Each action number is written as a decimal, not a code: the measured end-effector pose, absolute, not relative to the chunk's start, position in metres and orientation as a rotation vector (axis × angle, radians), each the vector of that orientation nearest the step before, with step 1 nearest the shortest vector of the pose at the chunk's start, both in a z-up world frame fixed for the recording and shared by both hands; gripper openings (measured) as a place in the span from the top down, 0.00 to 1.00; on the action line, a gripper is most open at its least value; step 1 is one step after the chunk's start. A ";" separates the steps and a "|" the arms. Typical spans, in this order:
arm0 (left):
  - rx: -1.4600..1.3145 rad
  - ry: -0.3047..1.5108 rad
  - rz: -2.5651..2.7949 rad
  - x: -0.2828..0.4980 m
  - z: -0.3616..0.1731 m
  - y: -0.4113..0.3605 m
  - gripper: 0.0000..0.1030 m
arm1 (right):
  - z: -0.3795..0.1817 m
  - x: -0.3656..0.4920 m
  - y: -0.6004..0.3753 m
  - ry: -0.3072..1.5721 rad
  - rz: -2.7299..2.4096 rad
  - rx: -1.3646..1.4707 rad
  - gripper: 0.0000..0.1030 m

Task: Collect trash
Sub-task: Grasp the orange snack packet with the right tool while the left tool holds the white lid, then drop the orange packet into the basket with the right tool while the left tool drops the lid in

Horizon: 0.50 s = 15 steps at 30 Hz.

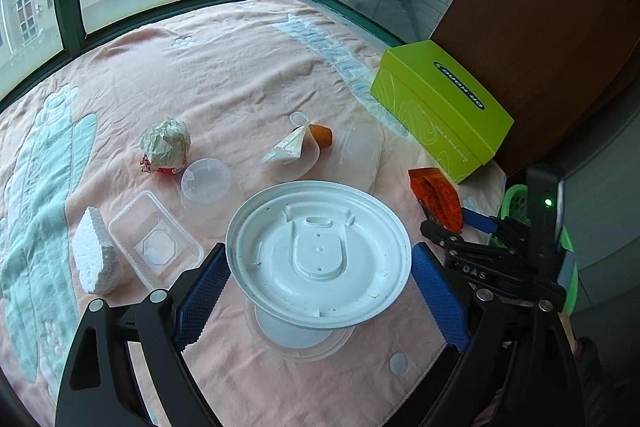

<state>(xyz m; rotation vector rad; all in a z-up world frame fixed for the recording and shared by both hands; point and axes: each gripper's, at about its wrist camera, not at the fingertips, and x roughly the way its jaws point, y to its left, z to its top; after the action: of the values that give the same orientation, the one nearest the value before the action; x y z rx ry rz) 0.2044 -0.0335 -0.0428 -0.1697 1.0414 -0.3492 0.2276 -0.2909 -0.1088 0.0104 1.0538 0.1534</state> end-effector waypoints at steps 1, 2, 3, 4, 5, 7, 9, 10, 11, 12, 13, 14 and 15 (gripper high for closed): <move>-0.173 1.042 -0.350 0.204 -0.043 -0.033 0.15 | -0.110 0.229 -0.292 1.056 0.147 0.011 0.36; -0.177 1.044 -0.351 0.204 -0.044 -0.032 0.15 | -0.110 0.230 -0.294 1.058 0.145 0.013 0.41; -0.179 1.045 -0.355 0.204 -0.044 -0.033 0.15 | -0.110 0.231 -0.296 1.060 0.145 0.018 0.43; -0.179 1.045 -0.357 0.203 -0.043 -0.033 0.15 | -0.111 0.231 -0.298 1.060 0.143 0.021 0.47; -0.177 1.044 -0.360 0.203 -0.043 -0.034 0.15 | -0.110 0.230 -0.299 1.058 0.140 0.022 0.51; -0.179 1.043 -0.365 0.202 -0.043 -0.035 0.15 | -0.107 0.227 -0.304 1.052 0.142 0.039 0.52; -0.182 1.046 -0.367 0.203 -0.044 -0.037 0.15 | -0.104 0.225 -0.305 1.041 0.145 0.048 0.59; -0.183 1.047 -0.369 0.203 -0.044 -0.037 0.15 | -0.102 0.222 -0.306 1.033 0.146 0.050 0.60; -0.185 1.048 -0.372 0.204 -0.044 -0.039 0.15 | -0.100 0.220 -0.307 1.026 0.150 0.053 0.63; -0.185 1.048 -0.375 0.203 -0.044 -0.040 0.15 | -0.098 0.218 -0.307 1.022 0.150 0.054 0.64; -0.185 1.048 -0.378 0.203 -0.043 -0.041 0.15 | -0.095 0.215 -0.308 1.014 0.151 0.059 0.65; -0.184 1.046 -0.382 0.202 -0.043 -0.042 0.15 | -0.094 0.215 -0.306 1.008 0.153 0.064 0.65; -0.181 1.045 -0.385 0.201 -0.042 -0.044 0.15 | -0.092 0.213 -0.307 1.003 0.158 0.071 0.65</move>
<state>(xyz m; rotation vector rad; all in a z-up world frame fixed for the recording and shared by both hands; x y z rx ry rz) 0.2012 -0.0438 -0.0419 -0.1810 1.0446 -0.3852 0.2126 -0.3067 -0.0918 0.0707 1.0028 0.1575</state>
